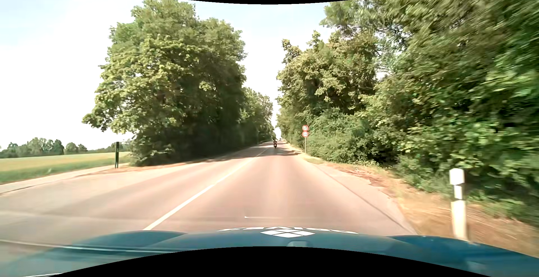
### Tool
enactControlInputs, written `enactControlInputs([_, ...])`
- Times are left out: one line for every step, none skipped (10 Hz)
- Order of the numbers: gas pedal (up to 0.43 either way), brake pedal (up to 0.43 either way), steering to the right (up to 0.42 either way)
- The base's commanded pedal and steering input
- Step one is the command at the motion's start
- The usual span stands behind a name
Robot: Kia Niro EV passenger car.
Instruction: Follow the waypoints while adhering to traffic rules and regulations
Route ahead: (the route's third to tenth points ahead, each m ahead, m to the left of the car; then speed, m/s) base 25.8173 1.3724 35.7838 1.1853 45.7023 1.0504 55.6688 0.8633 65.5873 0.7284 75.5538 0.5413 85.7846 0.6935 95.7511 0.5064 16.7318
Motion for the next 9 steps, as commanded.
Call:
enactControlInputs([0.169, 0.0, -0.001])
enactControlInputs([0.157, 0.0, -0.001])
enactControlInputs([0.138, 0.0, -0.001])
enactControlInputs([0.13, 0.0, -0.002])
enactControlInputs([0.118, 0.0, -0.005])
enactControlInputs([0.11, 0.0, -0.005])
enactControlInputs([0.11, 0.0, -0.005])
enactControlInputs([0.11, 0.0, -0.004])
enactControlInputs([0.11, 0.0, -0.003])
